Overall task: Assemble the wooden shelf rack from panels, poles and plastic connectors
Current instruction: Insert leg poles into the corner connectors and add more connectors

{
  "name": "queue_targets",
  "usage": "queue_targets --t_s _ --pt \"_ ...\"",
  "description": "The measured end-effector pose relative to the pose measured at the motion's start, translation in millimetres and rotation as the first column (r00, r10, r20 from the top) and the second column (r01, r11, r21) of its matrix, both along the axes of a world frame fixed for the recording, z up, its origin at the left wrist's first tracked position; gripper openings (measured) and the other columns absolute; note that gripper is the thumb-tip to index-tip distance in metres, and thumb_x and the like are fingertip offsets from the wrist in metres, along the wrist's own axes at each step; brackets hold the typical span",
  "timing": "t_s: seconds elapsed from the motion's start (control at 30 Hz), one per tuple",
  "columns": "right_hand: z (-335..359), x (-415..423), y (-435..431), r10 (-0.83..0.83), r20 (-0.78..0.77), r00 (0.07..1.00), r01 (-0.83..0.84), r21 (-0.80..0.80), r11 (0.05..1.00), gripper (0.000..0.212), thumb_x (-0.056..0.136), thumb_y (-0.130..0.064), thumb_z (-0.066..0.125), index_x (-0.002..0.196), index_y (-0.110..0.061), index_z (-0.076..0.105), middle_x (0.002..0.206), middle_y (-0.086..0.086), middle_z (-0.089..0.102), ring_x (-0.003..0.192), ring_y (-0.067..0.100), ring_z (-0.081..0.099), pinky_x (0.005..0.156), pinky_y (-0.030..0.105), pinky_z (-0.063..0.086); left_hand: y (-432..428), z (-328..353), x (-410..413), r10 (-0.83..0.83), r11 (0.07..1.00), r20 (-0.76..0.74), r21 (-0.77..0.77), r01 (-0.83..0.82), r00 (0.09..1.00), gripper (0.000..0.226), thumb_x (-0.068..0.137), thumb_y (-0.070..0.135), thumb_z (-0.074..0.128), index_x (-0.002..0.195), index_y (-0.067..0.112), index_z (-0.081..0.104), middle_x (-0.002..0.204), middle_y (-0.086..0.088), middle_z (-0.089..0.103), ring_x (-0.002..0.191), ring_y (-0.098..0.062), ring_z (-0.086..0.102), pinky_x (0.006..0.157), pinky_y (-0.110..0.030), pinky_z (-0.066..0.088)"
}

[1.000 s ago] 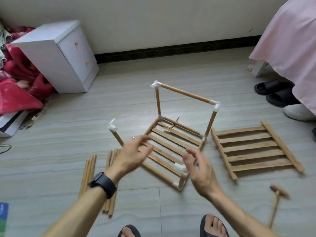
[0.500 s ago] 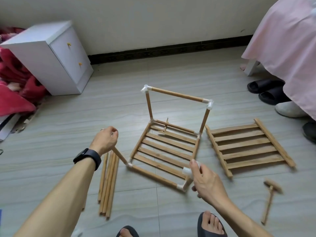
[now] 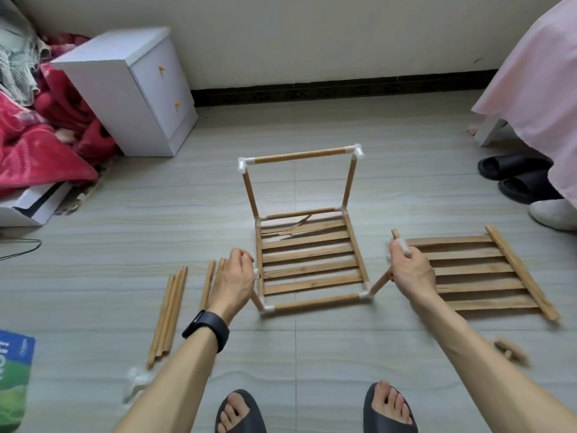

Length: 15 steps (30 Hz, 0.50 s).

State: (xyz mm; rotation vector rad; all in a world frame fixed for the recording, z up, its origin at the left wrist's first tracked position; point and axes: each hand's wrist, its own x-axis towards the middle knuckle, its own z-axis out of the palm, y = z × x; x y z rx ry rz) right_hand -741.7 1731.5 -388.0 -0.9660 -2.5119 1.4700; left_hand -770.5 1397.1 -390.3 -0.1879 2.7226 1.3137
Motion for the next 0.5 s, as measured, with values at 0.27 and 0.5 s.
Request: queue_targets --t_s 0.27,0.5 --pt "-18 53 -8 -0.050 -0.106 0.993 0.052 0.020 0.998 0.039 0.105 -0.054 0.040 0.082 -0.025 0.054 0.079 -0.010 0.064 0.085 0.021 0.059 0.076 0.034 0.037 2 -18 11 0.040 0.999 -0.108 0.008 -0.040 0.993 0.026 0.105 0.045 0.028 0.086 0.045 0.047 0.093 0.004 0.053 0.076 -0.009 0.066 0.060 -0.028 0.050" --pt "-11 23 0 -0.072 -0.065 0.995 0.077 0.069 0.995 0.049 0.103 -0.057 0.036 0.091 -0.014 0.058 0.078 -0.003 0.059 0.081 0.027 0.057 0.071 0.036 0.039 14 -4 7 0.047 0.998 -0.067 0.032 -0.045 0.997 0.026 0.107 0.040 0.029 0.091 0.029 0.047 0.093 -0.003 0.053 0.084 -0.025 0.065 0.073 -0.046 0.058"
